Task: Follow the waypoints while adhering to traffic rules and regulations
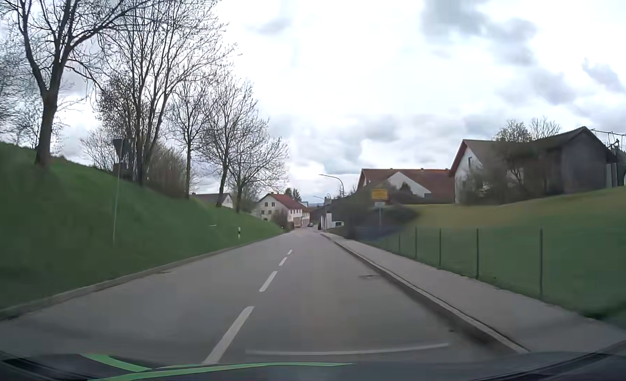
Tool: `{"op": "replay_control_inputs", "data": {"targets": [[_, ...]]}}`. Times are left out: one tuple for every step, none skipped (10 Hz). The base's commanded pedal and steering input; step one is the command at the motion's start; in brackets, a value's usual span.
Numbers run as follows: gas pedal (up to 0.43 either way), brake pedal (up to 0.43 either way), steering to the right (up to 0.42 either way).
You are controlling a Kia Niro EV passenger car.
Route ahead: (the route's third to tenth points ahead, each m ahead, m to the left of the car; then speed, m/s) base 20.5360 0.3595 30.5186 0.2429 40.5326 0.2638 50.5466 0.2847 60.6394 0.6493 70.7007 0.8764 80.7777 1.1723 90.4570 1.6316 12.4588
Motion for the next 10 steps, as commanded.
{"op": "replay_control_inputs", "data": {"targets": [[0.000,0.000,0.000],[0.000,0.000,0.000],[0.000,0.000,0.000],[0.000,0.000,0.000],[0.000,0.000,0.000],[0.000,0.000,0.001],[0.000,0.000,0.003],[0.000,0.000,0.003],[0.000,0.000,0.003],[0.000,0.000,0.003]]}}
